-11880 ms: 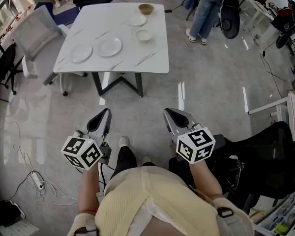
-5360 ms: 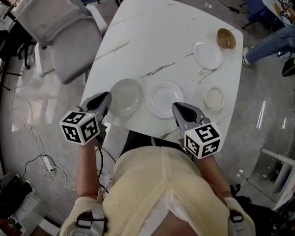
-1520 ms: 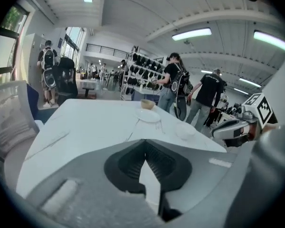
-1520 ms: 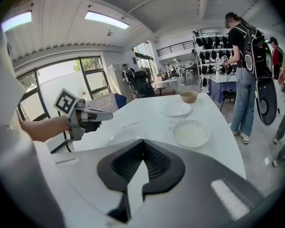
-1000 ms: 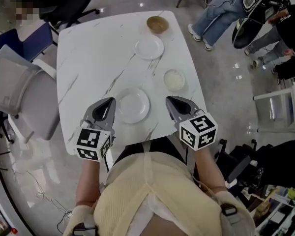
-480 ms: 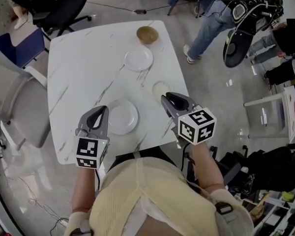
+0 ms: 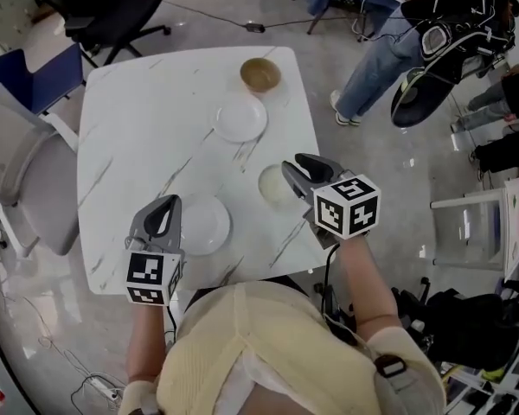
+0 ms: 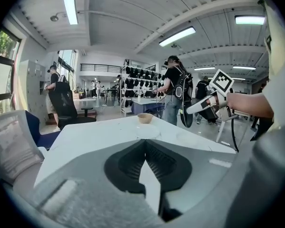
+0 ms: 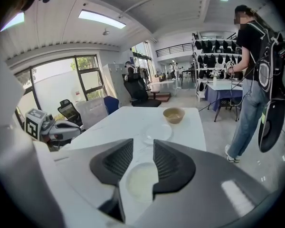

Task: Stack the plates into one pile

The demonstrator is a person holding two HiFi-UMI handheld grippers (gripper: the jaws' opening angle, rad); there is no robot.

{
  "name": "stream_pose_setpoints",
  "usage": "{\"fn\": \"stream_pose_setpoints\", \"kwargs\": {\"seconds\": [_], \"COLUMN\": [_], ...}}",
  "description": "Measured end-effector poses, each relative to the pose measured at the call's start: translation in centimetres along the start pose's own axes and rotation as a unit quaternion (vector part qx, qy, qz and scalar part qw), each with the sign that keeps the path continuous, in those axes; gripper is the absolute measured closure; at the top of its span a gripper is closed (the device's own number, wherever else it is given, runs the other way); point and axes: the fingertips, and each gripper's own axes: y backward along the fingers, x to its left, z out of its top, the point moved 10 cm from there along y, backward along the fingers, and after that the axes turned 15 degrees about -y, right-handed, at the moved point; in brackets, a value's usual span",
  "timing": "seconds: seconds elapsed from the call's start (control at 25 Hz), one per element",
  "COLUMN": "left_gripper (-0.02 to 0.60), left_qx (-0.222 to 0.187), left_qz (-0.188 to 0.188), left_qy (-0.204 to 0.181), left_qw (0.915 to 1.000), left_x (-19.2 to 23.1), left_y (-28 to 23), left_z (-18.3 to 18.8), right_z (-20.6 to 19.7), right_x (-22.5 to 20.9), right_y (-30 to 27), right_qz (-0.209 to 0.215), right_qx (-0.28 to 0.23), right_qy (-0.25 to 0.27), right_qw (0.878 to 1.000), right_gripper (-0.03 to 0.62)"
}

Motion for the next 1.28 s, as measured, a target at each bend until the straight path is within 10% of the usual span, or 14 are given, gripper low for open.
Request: {"fn": "stream_pose_setpoints", "kwargs": {"seconds": [1.28], "left_gripper": [0.574], "left_qx": [0.056], "left_qz": [0.049], "left_qy": [0.01], "left_qw": [0.9972], "left_x": [0.2], "left_y": [-9.6], "left_z": [2.2], "right_z": [3.2], "right_x": [-10.9], "right_y": [-15.8], "right_qz": [0.06], "right_qx": [0.13], "right_qy": [-0.253], "right_qw": [0.957], "right_gripper": [0.459]}}
